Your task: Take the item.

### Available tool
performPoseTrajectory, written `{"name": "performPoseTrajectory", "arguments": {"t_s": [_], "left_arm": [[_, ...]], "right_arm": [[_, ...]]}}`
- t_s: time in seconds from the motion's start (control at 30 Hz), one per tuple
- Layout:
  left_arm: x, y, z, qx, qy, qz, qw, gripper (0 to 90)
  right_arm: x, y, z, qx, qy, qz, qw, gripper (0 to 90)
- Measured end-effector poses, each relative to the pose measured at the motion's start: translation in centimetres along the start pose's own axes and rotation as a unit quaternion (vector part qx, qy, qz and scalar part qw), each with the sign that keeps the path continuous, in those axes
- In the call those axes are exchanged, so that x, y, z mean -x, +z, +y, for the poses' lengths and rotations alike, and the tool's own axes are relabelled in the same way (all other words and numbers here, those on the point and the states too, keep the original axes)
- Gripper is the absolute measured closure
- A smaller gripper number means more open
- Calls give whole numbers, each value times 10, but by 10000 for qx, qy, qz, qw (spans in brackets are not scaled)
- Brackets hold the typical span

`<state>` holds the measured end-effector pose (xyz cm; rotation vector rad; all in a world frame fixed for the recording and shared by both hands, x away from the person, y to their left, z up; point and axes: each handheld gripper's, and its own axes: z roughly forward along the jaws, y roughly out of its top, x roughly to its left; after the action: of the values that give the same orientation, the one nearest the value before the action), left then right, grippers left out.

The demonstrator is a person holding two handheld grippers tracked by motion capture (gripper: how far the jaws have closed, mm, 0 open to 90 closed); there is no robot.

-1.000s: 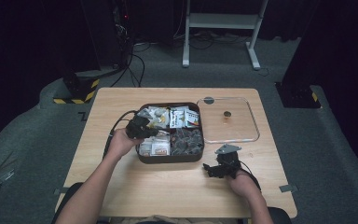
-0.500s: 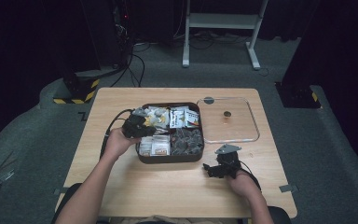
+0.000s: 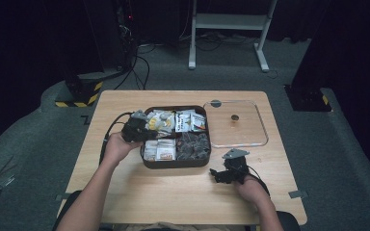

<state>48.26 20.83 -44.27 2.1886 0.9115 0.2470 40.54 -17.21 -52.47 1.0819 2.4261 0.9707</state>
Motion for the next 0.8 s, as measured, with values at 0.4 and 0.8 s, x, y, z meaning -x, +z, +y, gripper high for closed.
{"name": "performPoseTrajectory", "arguments": {"t_s": [0.4,0.8], "left_arm": [[-10,-20,-9,157,-217,136,9995,858],[-21,-38,-18,257,-395,297,9984,858]], "right_arm": [[2,1,1,-5,-50,51,10000,78],[3,2,2,-1,-81,90,9999,77]]}}
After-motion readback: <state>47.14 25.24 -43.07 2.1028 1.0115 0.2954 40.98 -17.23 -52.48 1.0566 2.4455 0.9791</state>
